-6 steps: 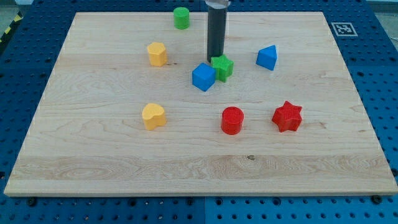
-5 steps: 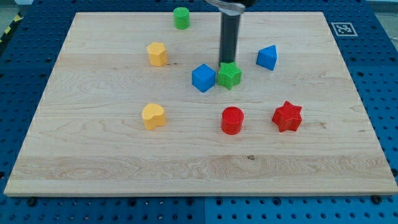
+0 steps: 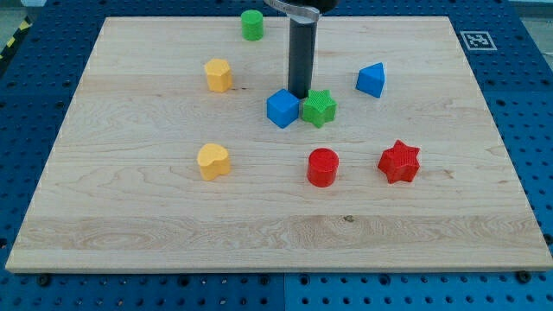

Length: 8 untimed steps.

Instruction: Move the blue cube towards the bottom of the yellow hexagon

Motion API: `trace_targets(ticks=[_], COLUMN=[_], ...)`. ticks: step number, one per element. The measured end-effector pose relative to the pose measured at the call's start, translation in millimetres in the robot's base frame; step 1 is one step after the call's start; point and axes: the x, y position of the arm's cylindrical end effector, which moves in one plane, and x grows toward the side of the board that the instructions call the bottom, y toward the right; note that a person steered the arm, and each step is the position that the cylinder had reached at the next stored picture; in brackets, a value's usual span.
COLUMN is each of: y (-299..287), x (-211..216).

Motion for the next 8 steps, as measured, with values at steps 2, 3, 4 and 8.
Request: trace_targets(ticks=[2, 3, 4, 8], y=[-4, -4, -4, -26], x=[32, 35, 37, 65])
